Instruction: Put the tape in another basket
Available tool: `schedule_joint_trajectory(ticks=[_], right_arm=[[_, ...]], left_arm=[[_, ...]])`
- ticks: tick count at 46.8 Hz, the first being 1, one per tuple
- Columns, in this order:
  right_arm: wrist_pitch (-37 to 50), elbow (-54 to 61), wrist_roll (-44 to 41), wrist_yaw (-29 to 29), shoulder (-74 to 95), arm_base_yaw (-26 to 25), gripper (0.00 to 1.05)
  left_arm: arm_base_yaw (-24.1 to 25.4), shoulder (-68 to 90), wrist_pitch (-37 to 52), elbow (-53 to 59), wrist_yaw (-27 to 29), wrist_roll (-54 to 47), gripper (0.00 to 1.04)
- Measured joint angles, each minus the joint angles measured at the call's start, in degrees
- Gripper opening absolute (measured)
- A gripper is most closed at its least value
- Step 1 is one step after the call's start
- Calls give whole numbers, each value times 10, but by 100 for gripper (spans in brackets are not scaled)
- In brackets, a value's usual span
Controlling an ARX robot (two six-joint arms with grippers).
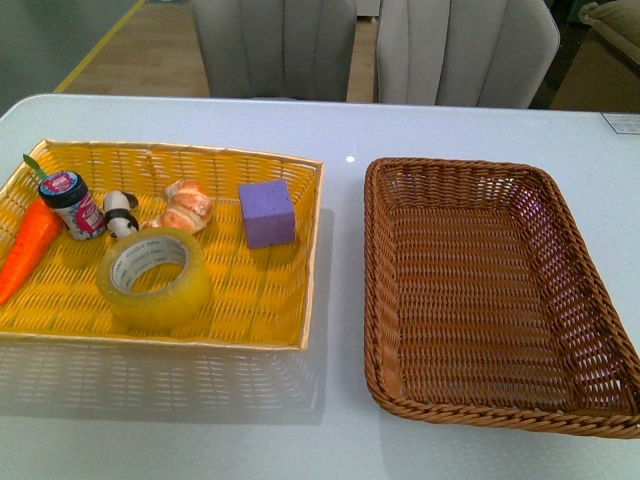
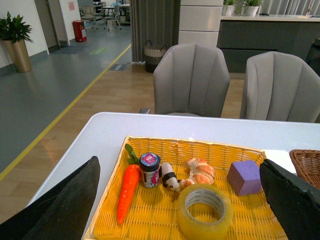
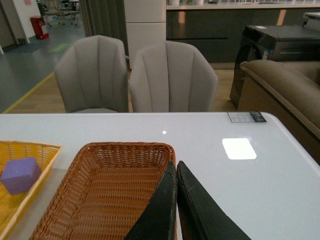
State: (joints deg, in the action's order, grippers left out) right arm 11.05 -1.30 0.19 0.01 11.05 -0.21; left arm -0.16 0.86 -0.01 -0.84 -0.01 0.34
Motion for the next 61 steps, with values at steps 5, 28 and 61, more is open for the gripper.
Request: schedule_joint_trajectory(ticks=[5, 28, 61], right_arm=[[-29, 0, 0, 0, -27, 0, 2], [-110, 0, 0, 0, -107, 0, 38], [-110, 0, 0, 0, -108, 1, 96]], left_arm=[[0, 0, 0, 0, 0, 0, 96], [0, 0, 0, 0, 0, 0, 96], [-24, 877, 279, -258, -18, 41, 96]])
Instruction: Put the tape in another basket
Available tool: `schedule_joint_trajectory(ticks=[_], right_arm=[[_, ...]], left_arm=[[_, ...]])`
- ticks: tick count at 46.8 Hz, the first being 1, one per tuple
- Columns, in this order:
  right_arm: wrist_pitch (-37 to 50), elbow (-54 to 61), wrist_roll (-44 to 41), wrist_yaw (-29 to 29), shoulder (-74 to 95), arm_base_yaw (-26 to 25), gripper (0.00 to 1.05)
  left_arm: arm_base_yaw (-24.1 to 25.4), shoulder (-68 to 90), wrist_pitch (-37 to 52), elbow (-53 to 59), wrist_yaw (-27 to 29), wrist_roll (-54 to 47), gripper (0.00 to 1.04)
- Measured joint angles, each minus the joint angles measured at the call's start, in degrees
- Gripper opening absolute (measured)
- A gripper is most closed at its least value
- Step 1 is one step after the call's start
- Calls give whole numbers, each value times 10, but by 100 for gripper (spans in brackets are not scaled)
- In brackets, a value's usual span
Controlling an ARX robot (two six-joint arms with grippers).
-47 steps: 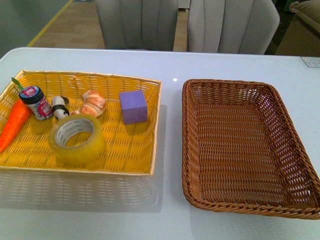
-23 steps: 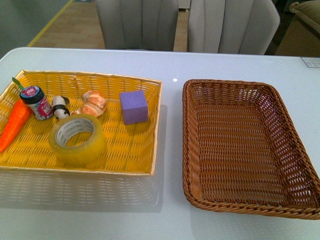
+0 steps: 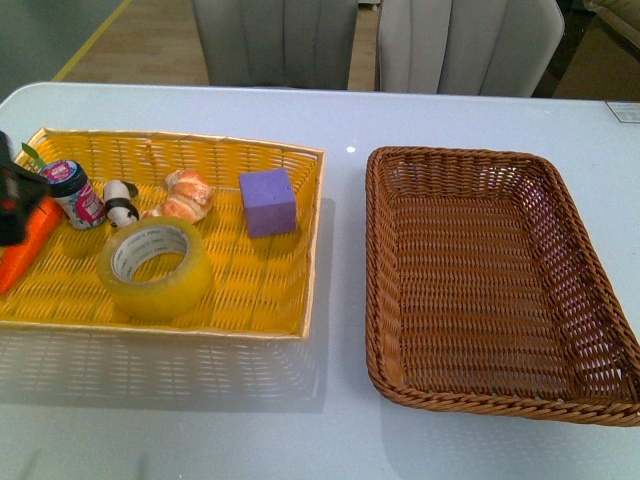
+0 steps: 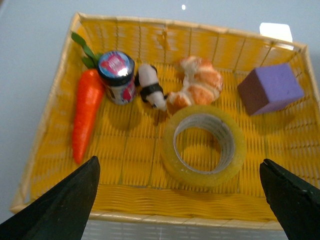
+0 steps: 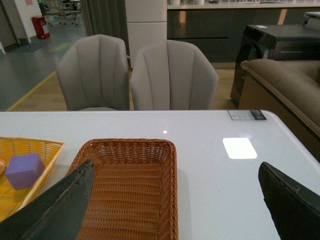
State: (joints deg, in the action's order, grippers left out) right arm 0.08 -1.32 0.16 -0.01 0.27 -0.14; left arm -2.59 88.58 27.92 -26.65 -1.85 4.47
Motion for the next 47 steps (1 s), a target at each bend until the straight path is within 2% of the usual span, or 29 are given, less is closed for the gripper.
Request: schedule_joint_trajectory(ticks=[8, 18, 36, 47], right_arm=[[0, 0, 0, 0, 0, 0, 96], [0, 0, 0, 0, 0, 0, 96], [0, 0, 0, 0, 0, 0, 96], [0, 0, 0, 0, 0, 0, 96]], left_arm=[[-8, 159, 17, -71, 17, -3, 96], [-11, 268, 1, -157, 29, 8, 96], [-19, 390, -45, -287, 41, 30, 96], [-23, 425, -59, -321, 49, 44, 96]])
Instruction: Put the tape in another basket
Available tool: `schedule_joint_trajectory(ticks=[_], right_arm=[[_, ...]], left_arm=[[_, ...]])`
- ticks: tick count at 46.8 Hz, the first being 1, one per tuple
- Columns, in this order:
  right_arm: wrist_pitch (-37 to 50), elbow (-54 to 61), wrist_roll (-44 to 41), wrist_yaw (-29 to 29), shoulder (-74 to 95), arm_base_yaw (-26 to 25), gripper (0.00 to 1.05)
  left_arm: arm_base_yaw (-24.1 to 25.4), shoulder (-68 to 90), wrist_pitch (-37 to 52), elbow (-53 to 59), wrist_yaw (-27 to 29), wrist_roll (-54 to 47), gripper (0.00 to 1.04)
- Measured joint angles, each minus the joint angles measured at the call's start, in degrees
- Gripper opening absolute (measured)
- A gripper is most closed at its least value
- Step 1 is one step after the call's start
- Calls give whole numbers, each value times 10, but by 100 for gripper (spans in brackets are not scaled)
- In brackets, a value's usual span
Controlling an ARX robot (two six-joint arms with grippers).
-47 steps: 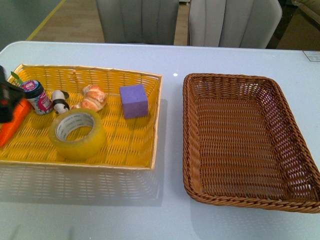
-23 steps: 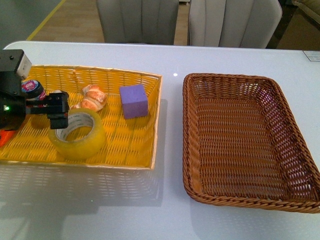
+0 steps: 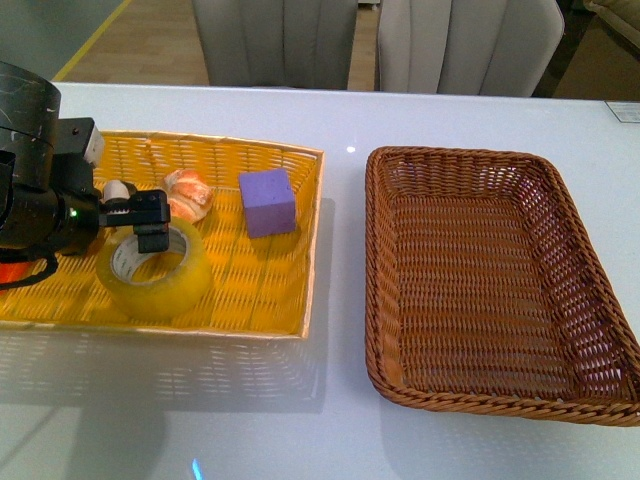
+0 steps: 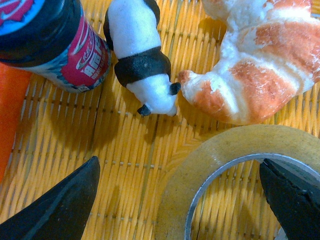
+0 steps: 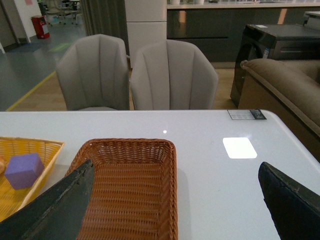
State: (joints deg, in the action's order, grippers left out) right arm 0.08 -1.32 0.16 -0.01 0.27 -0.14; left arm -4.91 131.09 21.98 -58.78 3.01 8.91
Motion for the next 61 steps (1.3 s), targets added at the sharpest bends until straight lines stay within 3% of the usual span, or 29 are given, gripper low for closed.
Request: schedule_joint_trajectory(ticks=[6, 16, 26, 54, 61], right_arm=[[0, 0, 0, 0, 0, 0, 96], [0, 0, 0, 0, 0, 0, 96], [0, 0, 0, 0, 0, 0, 96], [0, 0, 0, 0, 0, 0, 96], [0, 0, 0, 0, 0, 0, 96]], left_arm=[[-1, 12, -4, 0, 4, 0, 93], [-10, 18, -10, 0, 6, -1, 49], [-15, 13, -19, 1, 7, -5, 18], [-15, -118, -49, 28, -22, 22, 16], [-48, -161, -92, -10, -26, 43, 15]])
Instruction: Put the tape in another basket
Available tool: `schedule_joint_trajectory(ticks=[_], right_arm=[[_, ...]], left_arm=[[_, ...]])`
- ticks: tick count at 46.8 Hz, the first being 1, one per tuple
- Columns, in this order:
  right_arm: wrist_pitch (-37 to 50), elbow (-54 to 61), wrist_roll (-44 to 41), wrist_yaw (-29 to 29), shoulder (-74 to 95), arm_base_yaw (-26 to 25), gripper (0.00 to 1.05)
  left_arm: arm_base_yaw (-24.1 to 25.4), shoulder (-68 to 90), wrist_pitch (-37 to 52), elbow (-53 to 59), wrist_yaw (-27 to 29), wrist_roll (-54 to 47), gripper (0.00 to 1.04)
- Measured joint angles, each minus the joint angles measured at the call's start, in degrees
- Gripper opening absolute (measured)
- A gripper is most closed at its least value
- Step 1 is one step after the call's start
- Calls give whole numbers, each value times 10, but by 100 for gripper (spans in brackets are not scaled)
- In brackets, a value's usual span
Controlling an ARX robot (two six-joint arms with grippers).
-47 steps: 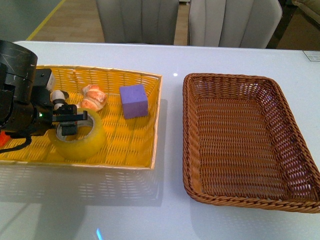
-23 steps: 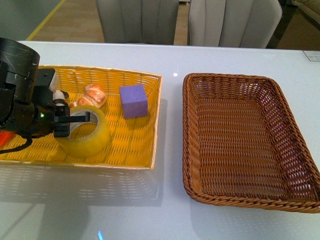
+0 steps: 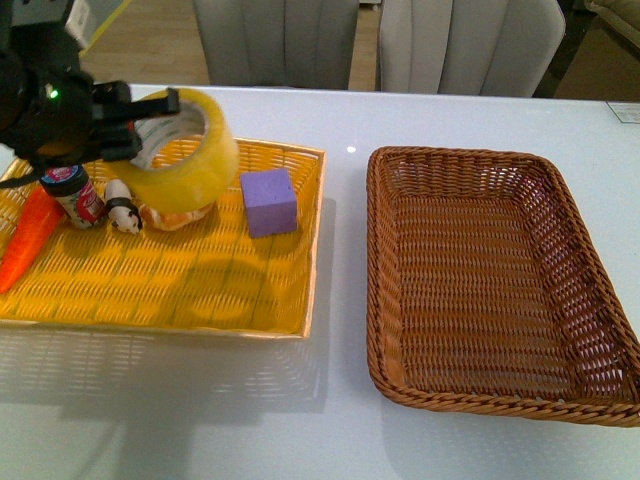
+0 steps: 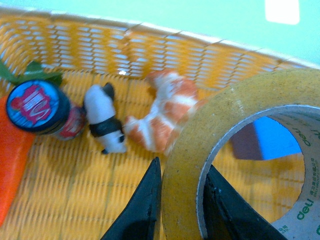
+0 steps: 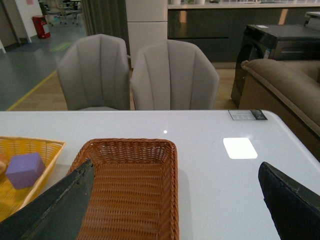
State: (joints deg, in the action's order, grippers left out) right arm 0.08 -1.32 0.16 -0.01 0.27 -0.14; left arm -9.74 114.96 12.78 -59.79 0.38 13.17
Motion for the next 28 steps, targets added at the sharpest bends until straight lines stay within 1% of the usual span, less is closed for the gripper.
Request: schedule_joint_trajectory(ticks=[6, 15, 21, 28], right_arm=[[0, 0, 0, 0, 0, 0, 96], [0, 0, 0, 0, 0, 0, 96], [0, 0, 0, 0, 0, 0, 96], [0, 0, 0, 0, 0, 0, 96]], left_arm=[[-37, -1, -21, -38, 0, 10, 15], [-113, 21, -51, -111, 1, 30, 15], [-148, 53, -64, -149, 1, 47, 15], [-175, 88, -80, -181, 3, 57, 15]])
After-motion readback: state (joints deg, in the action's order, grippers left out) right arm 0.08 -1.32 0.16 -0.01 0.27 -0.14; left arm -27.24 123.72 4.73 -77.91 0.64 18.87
